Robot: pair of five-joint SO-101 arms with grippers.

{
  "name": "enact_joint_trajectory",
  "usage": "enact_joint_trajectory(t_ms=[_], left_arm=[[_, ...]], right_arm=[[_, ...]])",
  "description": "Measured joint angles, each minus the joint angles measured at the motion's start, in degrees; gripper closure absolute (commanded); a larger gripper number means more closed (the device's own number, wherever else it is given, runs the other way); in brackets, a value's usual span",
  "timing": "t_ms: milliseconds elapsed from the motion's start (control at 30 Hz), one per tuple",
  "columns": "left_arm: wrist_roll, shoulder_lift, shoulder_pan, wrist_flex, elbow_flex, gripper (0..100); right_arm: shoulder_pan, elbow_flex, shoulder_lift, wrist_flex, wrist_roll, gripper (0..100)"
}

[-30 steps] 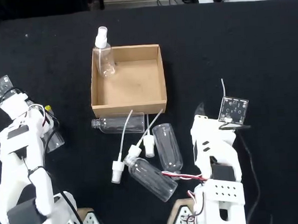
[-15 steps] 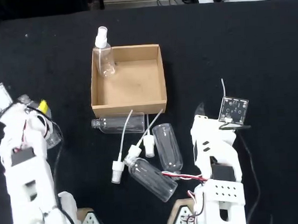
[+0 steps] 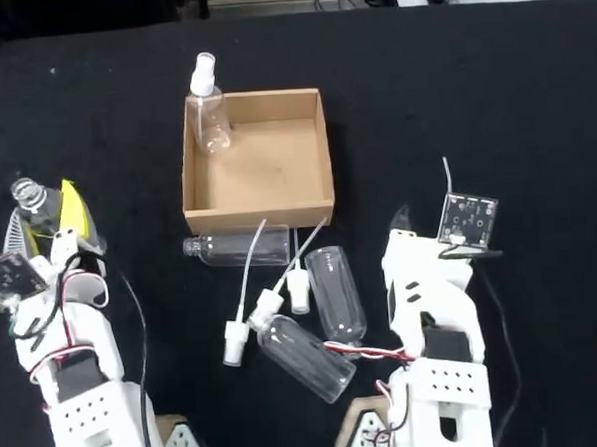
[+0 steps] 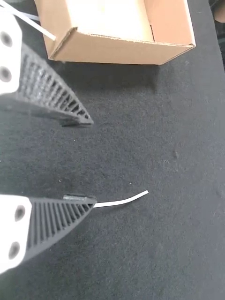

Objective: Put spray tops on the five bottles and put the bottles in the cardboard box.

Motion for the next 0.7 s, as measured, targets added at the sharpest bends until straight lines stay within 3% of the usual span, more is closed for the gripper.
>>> enact_joint_trajectory(t_ms=[333, 700], left_arm=[[0.0, -16.9, -0.1, 11.3, 0.2, 97], [0.0, -18.1, 0.0, 3.9, 0.2, 97]], right_arm=[[0.0, 0.0, 0.0, 0.0, 0.0, 78.3], [0.0, 0.0, 0.0, 0.0, 0.0, 78.3]])
